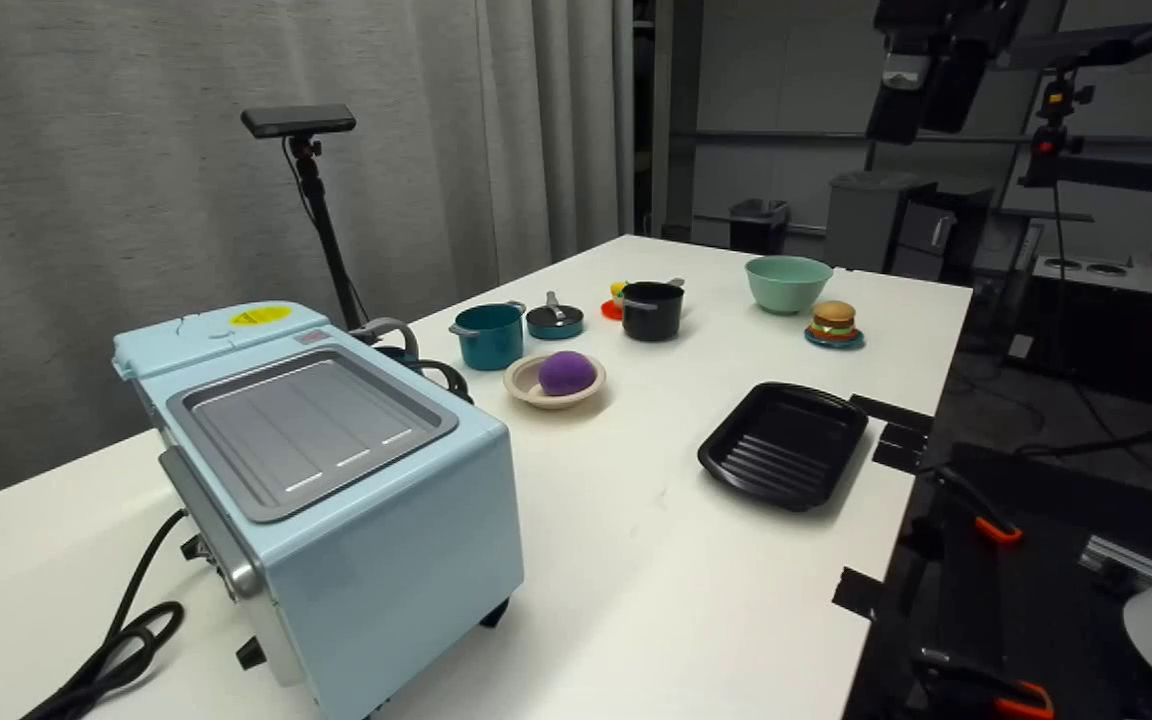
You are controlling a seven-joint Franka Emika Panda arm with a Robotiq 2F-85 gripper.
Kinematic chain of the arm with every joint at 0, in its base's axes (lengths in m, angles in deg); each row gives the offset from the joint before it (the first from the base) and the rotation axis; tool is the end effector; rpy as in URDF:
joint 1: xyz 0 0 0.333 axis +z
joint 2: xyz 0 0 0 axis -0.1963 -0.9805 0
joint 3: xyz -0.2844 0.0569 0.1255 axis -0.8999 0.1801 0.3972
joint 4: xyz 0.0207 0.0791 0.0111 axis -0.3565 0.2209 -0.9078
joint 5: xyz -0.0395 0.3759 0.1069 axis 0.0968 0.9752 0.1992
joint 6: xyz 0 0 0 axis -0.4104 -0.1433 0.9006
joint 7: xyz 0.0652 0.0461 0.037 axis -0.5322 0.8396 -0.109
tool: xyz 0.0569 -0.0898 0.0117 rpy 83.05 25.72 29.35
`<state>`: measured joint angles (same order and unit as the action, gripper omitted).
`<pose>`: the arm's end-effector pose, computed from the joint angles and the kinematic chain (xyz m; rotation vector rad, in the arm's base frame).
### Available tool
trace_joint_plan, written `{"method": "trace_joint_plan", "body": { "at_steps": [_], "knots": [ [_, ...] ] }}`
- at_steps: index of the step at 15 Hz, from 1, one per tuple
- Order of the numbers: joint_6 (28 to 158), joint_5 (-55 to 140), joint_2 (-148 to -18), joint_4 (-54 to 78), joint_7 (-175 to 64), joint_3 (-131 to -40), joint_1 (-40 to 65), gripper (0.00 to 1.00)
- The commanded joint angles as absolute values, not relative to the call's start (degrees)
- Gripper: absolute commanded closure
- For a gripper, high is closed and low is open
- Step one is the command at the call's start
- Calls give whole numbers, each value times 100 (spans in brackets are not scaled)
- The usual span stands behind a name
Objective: Take the purple object in the bowl and put it on the table
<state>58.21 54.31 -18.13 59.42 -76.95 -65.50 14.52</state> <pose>0.2870 0.1388 0.5723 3.1118 -0.3322 0.2240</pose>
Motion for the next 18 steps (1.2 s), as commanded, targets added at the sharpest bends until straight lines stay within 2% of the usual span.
{"method": "trace_joint_plan", "body": {
  "at_steps": [1, 7, 18],
  "knots": [
    [5802, 5437, -1817, 5924, -7684, -6541, 1433, 0],
    [5960, 5373, -2277, 5759, -7742, -6509, 1299, 0],
    [6991, 4573, -4744, 4795, -7975, -6727, 896, 0]
  ]
}}
